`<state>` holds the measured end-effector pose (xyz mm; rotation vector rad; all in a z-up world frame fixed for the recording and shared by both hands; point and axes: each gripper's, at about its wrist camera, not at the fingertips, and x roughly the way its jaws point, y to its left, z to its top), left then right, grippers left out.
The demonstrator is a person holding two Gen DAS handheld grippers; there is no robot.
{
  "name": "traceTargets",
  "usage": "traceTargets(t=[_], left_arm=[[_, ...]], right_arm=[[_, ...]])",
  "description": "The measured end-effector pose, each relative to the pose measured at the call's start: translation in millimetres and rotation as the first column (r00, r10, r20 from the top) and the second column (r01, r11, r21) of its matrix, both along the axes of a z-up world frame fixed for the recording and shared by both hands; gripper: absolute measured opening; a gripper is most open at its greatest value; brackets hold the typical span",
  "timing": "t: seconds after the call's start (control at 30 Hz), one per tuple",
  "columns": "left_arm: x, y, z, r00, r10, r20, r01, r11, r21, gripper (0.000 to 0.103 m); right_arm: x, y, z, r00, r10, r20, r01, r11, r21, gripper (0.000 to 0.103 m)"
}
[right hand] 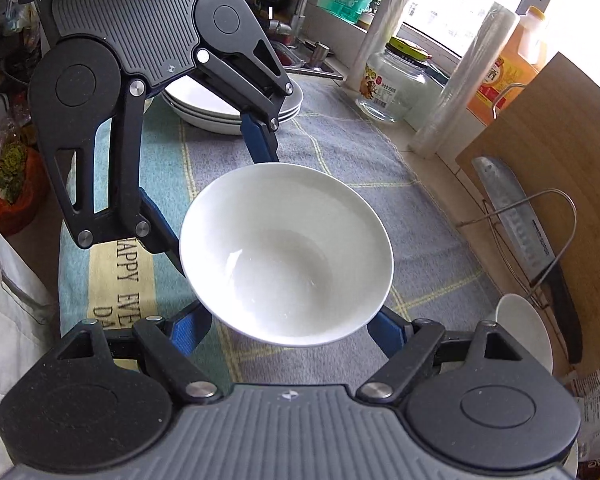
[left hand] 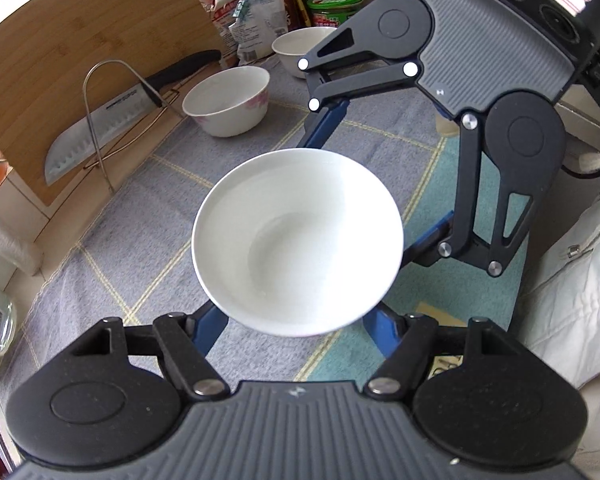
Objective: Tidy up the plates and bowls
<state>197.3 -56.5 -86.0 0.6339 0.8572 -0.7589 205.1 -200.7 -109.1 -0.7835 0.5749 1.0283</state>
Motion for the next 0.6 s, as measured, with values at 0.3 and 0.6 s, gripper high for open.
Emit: traceTargets(t=[0.3,0.6], left_arm=[[12.9,34.4,-5.5,1.0,0.012,-0.012,-0.012,1.0,0.009,0.073],[16.6,45.8,-11.0,1.0,0.006,-0.027,-0.006,1.0,0.009,0.073]], right_arm=[[19.5,39.3,-9.6,1.0,-0.006,-0.024,0.006,1.0,-0.007,0.088],[29.1,54.6,-16.9,0.999,-0.022,-0.047,0.022,1.0,-0.015,0.088]])
